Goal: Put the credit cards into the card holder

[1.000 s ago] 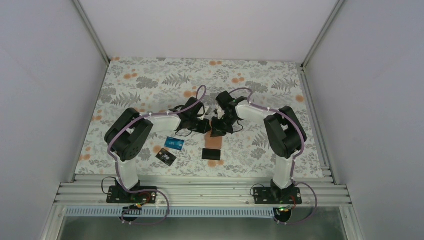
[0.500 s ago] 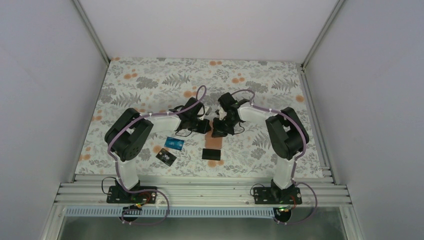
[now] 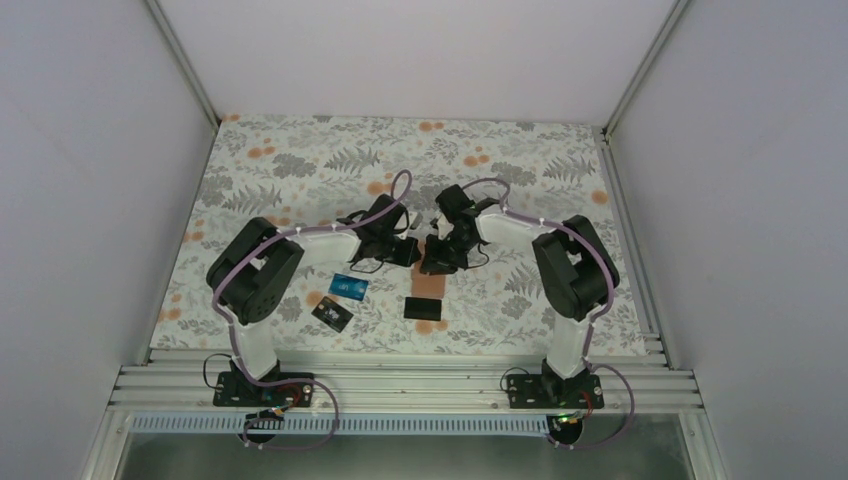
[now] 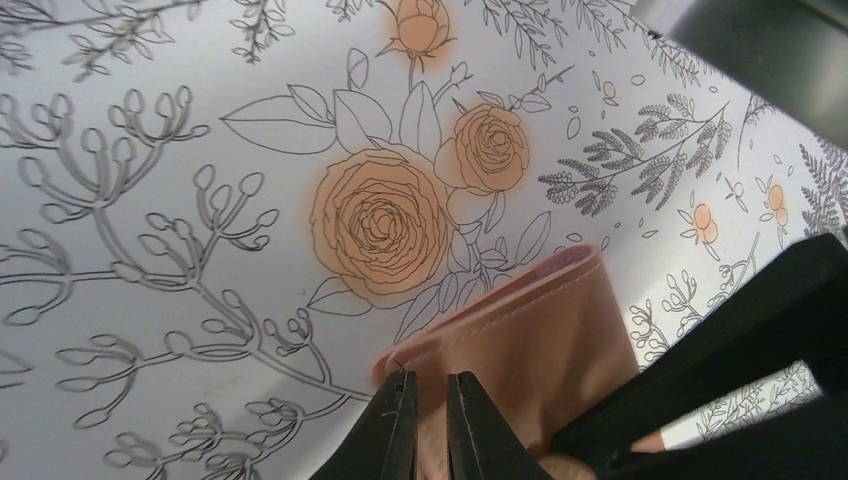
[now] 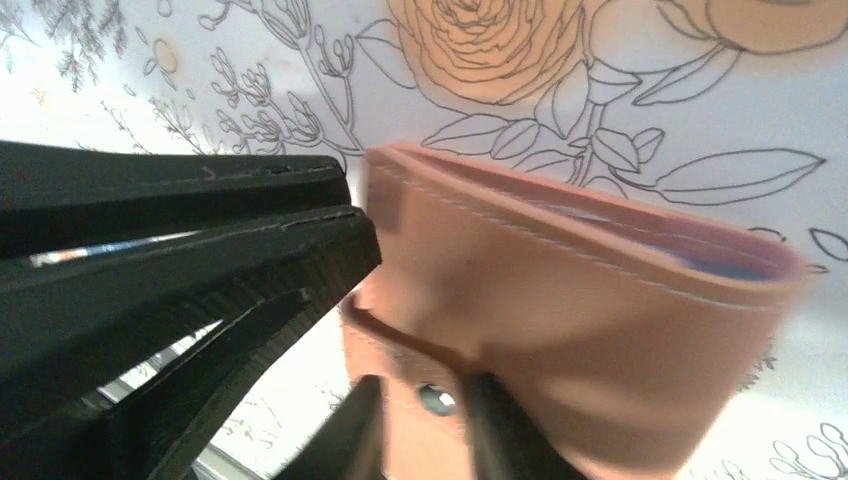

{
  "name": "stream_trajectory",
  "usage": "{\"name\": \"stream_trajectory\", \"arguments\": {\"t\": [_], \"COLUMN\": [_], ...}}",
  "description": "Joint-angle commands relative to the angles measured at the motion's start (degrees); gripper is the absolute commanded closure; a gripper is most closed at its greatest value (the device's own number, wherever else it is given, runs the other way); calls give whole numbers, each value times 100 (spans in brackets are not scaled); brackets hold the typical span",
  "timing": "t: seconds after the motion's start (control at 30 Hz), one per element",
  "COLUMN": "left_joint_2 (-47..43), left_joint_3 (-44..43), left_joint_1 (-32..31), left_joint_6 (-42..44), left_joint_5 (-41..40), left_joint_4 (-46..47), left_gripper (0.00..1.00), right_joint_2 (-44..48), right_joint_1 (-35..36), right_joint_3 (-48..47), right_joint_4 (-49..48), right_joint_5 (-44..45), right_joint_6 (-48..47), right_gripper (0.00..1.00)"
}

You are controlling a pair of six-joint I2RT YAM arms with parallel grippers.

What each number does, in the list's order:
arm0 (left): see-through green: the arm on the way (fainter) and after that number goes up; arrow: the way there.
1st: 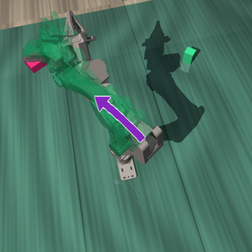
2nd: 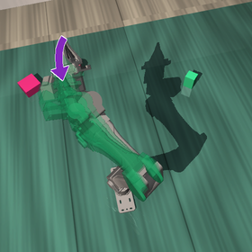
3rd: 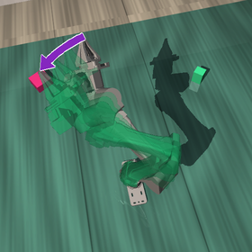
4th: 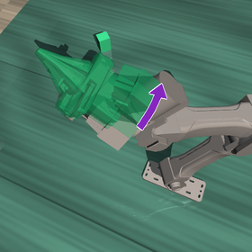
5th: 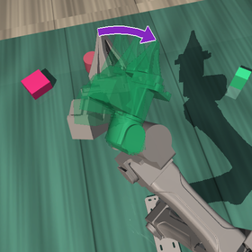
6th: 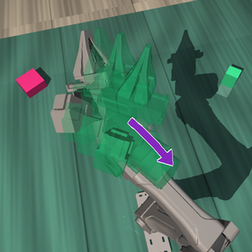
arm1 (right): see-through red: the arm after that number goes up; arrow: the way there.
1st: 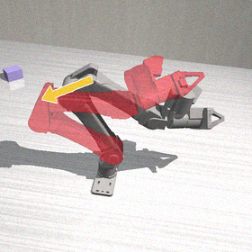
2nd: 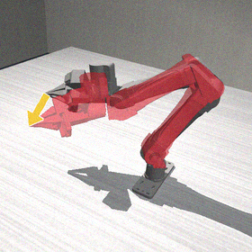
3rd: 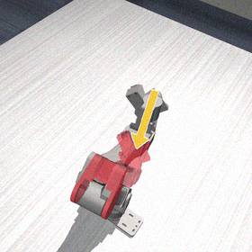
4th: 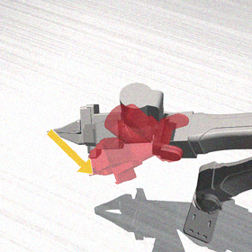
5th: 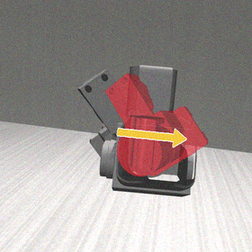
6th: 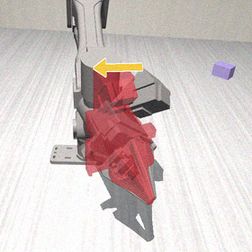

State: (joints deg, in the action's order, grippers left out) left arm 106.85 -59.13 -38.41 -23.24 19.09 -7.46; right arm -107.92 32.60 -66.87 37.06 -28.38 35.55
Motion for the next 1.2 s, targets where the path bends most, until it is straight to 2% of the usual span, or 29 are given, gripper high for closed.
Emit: {"name": "stream_trajectory", "arguments": {"t": [0.0, 0.1, 0.13, 0.2, 0.23, 0.37, 0.43, 0.53, 0.67, 0.77, 0.83, 0.93, 1.0, 1.1, 1.17], "left_joint_2": [-456, -805, -977, -1242, -1389, -2017, -2349, -2808, -3385, -3876, -4194, -4946, -5557, -6274, -6459], "left_joint_3": [-106, -317, -419, -645, -768, -1321, -1552, -1888, -2241, -2230, -1949, -986, 280, 1889, 2651], "left_joint_1": [-8, -9, -8, -8, -8, 0, 11, 68, 197, 237, 246, 247, 254, 336, 475], "left_joint_6": [-48, -10, 17, 99, 142, 316, 397, 570, 680, 612, 686, 1669, 2282, 3184, 3422], "left_joint_5": [-291, -544, -644, -905, -1044, -1896, -2449, -3197, -4026, -5216, -6129, -5910, -5961, -5935, -5817], "left_joint_4": [-191, -506, -639, -949, -1161, -1868, -2238, -2798, -3355, -3579, -3477, -2174, -965, 765, 1438], "left_gripper": [89, 80, 75, 63, 55, 14, 1, 0, 0, 0, 0, 0, 0, 0, 0], "right_joint_2": [88, 396, 494, 710, 810, 1211, 1672, 2390, 3574, 4243, 4601, 4880, 4964, 5052, 5101], "right_joint_1": [10, -6, -15, -48, -75, -143, -161, -173, -177, -175, -175, -239, -367, -793, -1095], "right_joint_3": [-323, -1020, -1267, -1758, -1995, -2789, -2874, -2602, -1674, -630, 176, 1208, 1752, 2480, 2981], "right_joint_4": [492, 784, 912, 1111, 1194, 1365, 1269, 580, -701, -1377, -2060, -2735, -3153, -3754, -4222], "right_joint_5": [548, 457, 497, 644, 725, 1324, 1994, 2751, 3346, 4356, 4653, 5304, 5434, 5158, 4886], "right_joint_6": [-283, -468, -516, -588, -619, -783, -830, -1290, -2140, -2329, -2687, -3076, -3420, -3524, -3552], "right_gripper": [69, 40, 26, 6, 1, 0, 0, 0, 0, 0, 0, 0, 0, 0, 0]}}
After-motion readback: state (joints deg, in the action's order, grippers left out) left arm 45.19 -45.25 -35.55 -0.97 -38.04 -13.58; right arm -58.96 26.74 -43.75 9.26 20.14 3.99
